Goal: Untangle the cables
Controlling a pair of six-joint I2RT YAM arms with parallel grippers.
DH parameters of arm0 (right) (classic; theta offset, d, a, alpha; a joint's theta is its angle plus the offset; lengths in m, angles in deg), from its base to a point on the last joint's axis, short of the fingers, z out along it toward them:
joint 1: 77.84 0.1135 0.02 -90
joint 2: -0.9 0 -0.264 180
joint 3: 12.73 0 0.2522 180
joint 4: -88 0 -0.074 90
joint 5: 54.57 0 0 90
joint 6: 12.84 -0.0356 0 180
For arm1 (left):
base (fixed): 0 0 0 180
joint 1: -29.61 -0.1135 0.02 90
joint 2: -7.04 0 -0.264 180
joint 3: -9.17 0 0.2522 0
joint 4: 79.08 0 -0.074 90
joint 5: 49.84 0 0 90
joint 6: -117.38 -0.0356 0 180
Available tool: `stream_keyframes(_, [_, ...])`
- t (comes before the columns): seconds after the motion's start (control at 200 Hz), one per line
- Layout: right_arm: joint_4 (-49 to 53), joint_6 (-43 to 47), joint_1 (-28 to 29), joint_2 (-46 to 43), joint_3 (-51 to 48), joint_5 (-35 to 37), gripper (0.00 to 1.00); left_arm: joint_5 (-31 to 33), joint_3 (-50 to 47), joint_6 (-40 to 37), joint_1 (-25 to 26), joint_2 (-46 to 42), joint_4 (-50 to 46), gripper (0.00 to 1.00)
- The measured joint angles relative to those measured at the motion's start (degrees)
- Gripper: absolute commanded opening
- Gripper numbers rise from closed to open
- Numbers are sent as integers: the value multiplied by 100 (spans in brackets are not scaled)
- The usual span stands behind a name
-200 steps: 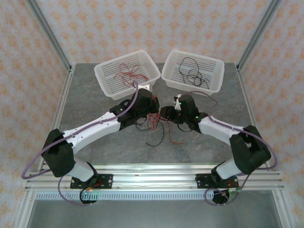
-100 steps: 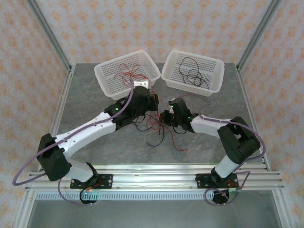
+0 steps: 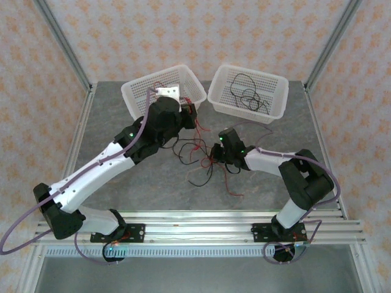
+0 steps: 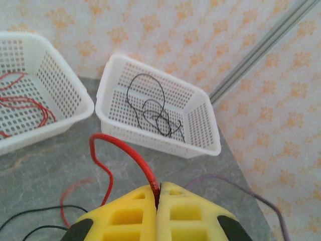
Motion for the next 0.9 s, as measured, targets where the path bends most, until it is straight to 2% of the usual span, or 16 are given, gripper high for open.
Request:
stream_keyframes(0.37, [118,22,0,0,-162,286,6,468,1429,-566,-46,129,-341,0])
stream_keyframes(0.626, [334,129,0,-225,-249,369,32,767,2275,-1008,-603,494,-549,0])
stream_keyframes(0.901, [540,166,0,-780,-260,516,33,892,3174,-1596,-984,909,-479,0])
